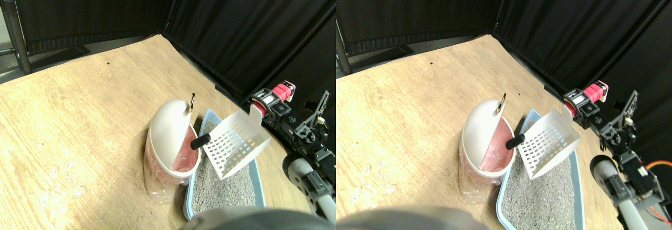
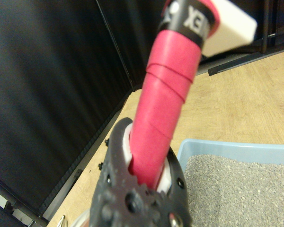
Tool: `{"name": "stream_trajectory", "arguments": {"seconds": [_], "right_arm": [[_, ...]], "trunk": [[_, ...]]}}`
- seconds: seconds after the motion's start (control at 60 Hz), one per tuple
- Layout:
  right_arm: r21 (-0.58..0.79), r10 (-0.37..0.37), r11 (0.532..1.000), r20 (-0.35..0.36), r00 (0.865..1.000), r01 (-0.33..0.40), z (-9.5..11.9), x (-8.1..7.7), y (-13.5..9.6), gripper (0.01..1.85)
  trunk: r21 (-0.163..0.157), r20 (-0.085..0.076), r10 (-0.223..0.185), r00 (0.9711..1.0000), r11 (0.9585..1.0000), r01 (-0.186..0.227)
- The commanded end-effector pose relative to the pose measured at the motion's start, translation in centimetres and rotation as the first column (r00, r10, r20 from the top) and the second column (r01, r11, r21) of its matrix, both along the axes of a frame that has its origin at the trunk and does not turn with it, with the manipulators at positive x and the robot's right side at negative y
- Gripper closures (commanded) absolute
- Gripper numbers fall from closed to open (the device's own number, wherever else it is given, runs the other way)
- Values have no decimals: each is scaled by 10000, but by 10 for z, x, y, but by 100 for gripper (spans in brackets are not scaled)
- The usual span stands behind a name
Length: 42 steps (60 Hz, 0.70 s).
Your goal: Scoop (unimanual)
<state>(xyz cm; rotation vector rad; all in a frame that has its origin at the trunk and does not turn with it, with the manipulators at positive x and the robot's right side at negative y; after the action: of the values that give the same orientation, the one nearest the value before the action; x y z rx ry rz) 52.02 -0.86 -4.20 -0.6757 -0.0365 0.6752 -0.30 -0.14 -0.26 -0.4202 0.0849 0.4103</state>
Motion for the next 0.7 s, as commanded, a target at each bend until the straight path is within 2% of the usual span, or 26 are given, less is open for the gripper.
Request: {"name": "stream_trajectory", "arguments": {"seconds": [0.017, 0.05, 0.2, 0.35, 0.417, 0.483, 0.533, 0.567, 0.633, 0.7], "right_arm": [[186, 231, 9995, 628, 9978, -243, 11, -2, 8, 171], [32, 376, 9993, 738, 9966, -380, 11, -2, 9, 170], [435, 80, 9990, 330, 9994, -94, 11, -2, 12, 165], [262, -59, 9996, 384, 9992, 49, 9, -1, 10, 162], [356, -22, 9994, 386, 9993, 8, 7, 0, 8, 167], [679, -50, 9977, 358, 9993, 25, 4, 4, 3, 160], [806, -163, 9967, 323, 9993, 137, 3, 4, 0, 167], [934, -434, 9948, 310, 9986, 403, 2, 5, -4, 180], [1263, -413, 9913, 400, 9983, 359, -1, 6, -13, 180], [1913, -567, 9801, 190, 9982, 521, -4, 7, -24, 180]], "trunk": [[-627, 299, 593, 9978, 9964, -573], [-633, 300, 601, 9977, 9963, -581], [-659, 310, 617, 9976, 9960, -595], [-666, 276, 579, 9979, 9962, -559], [-602, 275, 509, 9983, 9970, -492], [-521, 244, 400, 9989, 9979, -387], [-463, 230, 322, 9992, 9984, -312], [-402, 227, 252, 9994, 9989, -243], [-280, 212, 115, 9997, 9995, -109], [-133, 219, -56, 9997, 9999, 58]]}}
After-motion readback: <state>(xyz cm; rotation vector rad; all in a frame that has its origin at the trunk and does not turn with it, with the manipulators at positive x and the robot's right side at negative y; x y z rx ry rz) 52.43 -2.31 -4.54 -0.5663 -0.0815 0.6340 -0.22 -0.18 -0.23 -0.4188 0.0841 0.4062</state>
